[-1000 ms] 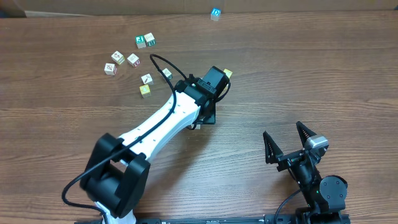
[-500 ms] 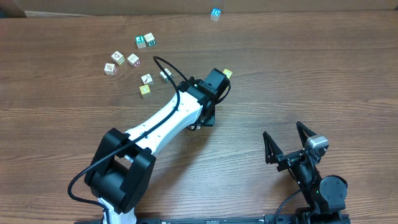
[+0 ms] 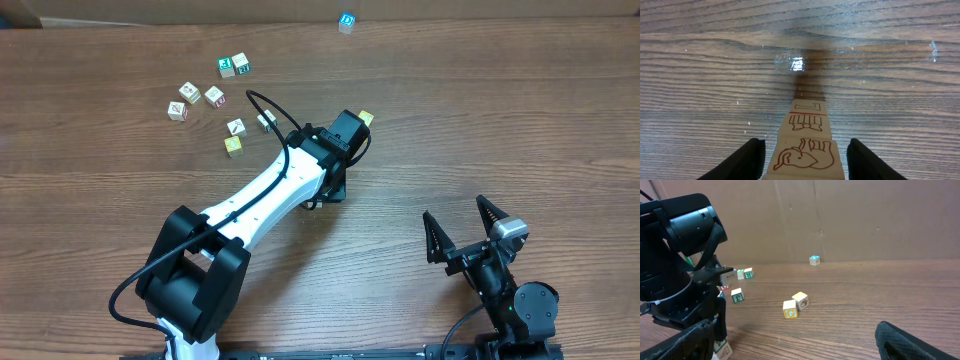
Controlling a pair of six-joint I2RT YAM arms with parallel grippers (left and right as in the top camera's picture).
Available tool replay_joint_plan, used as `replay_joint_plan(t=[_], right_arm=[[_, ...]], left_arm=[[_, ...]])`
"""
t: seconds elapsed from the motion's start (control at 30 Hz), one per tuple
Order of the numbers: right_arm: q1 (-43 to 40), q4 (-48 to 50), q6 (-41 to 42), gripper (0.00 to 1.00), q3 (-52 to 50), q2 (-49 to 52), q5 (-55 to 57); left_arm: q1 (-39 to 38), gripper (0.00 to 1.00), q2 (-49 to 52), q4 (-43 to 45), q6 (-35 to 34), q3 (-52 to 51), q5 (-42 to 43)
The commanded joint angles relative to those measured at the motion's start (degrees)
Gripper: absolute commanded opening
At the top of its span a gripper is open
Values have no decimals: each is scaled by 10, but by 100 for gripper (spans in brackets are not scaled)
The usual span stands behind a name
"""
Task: Form a tower
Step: 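Open the left gripper and release the 'C' block on the tower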
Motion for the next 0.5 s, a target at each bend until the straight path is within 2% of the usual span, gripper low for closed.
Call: replay_joint_plan(t=[0.0, 0.33, 0.47], right_arm=[[-3, 3, 2, 100, -6, -5, 0], [-3, 3, 2, 100, -6, -5, 0], [-3, 3, 2, 100, -6, -5, 0]], left_arm=[[-3, 49, 5, 1, -12, -2, 1], [-3, 48, 5, 18, -25, -21, 1], [-3, 39, 5, 21, -25, -21, 1]])
